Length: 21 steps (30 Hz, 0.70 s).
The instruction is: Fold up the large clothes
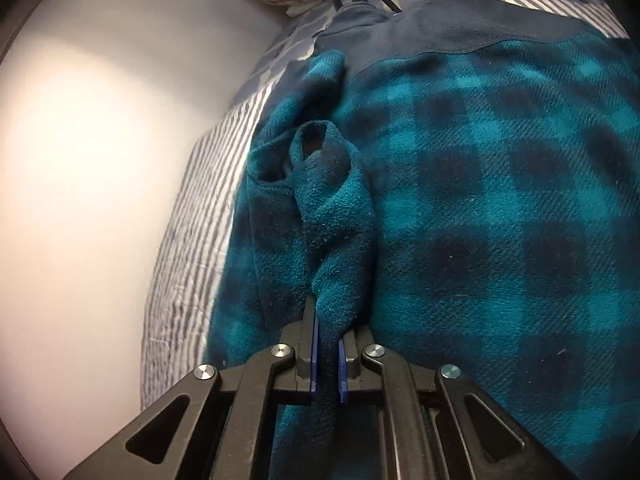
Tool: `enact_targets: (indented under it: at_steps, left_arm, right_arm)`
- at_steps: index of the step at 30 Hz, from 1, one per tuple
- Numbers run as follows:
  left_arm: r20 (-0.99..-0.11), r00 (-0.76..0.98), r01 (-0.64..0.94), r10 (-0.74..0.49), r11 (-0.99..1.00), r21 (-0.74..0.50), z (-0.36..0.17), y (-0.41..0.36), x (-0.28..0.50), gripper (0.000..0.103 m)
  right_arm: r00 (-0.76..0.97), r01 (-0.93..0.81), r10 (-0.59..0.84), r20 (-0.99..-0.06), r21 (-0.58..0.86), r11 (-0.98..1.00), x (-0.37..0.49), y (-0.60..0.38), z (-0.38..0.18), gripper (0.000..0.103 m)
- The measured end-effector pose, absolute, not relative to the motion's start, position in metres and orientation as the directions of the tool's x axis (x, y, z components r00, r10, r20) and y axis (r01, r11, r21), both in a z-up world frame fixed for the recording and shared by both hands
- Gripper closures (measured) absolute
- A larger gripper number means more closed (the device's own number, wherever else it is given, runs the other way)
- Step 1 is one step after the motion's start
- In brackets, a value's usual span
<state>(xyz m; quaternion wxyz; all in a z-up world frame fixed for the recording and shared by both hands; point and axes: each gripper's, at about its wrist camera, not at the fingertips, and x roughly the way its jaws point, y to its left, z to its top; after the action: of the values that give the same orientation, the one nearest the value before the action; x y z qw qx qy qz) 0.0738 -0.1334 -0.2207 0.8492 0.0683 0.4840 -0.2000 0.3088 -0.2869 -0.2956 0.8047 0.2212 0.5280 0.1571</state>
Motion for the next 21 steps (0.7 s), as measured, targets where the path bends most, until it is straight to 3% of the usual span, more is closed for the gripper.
enact_targets:
  at_steps: [2, 4, 9, 13, 21]
  left_arm:
    - [-0.838, 0.446, 0.416, -0.316, 0.902, -0.118, -0.214, -0.126, 0.068, 0.072]
    - [-0.823, 0.447, 0.427, -0.351, 0.892, -0.148, -0.203, -0.118, 0.058, 0.066]
    - [-0.77, 0.476, 0.445, -0.425, 0.871, -0.206, -0.17, -0.08, 0.026, 0.065]
    - [-0.748, 0.542, 0.372, -0.383, 0.907, -0.196, -0.158, -0.038, 0.017, 0.065]
    - [-0.758, 0.563, 0.254, -0.329, 0.942, -0.221, -0.192, -0.005, 0.05, 0.065]
  right_arm:
    - [0.393, -0.013, 0.501, -0.771, 0.54, 0.842, 0.305, -0.291, -0.29, 0.084]
    - [0.412, -0.01, 0.496, -0.765, 0.54, 0.842, 0.297, -0.293, -0.28, 0.074]
    - [0.453, -0.117, 0.479, -0.752, 0.482, 0.868, 0.25, -0.304, -0.223, 0.071]
    - [0.448, -0.207, 0.5, -0.741, 0.458, 0.864, 0.202, -0.296, -0.194, 0.065]
    - [0.362, -0.255, 0.528, -0.768, 0.463, 0.849, 0.095, -0.281, -0.215, 0.062]
